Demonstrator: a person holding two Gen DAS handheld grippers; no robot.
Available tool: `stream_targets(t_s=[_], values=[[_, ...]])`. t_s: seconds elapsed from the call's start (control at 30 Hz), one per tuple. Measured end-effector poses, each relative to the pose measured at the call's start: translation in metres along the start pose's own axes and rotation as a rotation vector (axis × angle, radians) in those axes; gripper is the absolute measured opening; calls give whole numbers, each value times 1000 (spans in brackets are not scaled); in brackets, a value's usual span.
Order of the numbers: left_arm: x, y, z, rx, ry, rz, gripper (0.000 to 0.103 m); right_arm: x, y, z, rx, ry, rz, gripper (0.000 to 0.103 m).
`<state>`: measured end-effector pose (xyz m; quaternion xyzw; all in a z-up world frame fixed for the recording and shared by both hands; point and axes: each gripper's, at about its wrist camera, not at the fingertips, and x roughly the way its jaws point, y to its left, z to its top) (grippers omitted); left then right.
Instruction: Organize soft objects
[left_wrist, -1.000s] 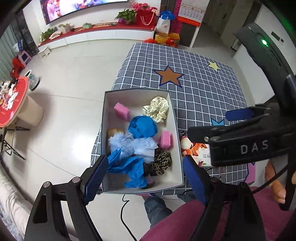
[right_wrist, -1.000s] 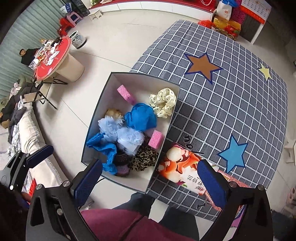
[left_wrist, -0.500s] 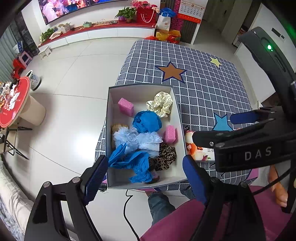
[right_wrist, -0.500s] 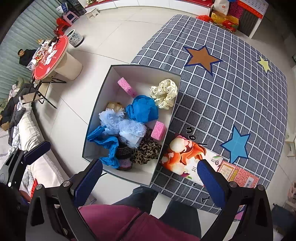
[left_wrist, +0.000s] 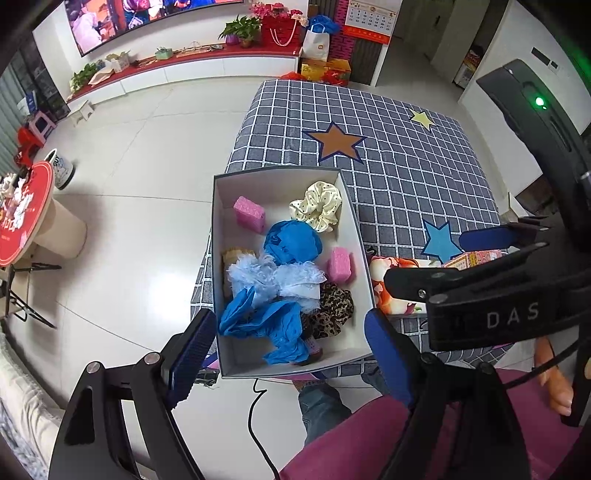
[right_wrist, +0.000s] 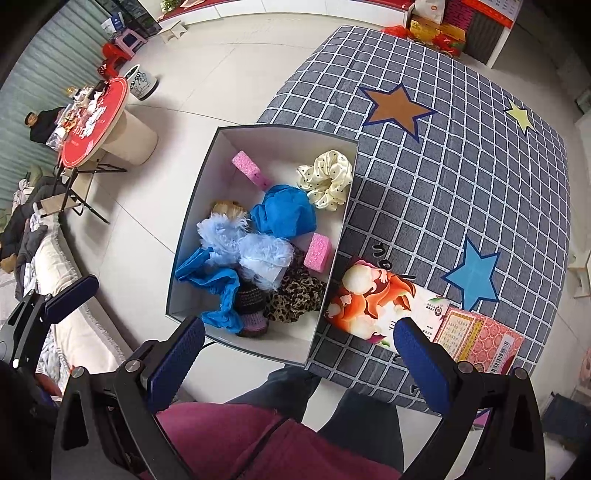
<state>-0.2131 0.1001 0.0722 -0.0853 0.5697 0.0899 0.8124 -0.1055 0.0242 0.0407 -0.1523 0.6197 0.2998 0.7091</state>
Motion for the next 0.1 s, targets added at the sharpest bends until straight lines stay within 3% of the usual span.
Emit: stream_targets(t_s=[0.1], values=[[-10,7,-1,-20,-58,-46,85,2,1,0,-2,4,2,103]])
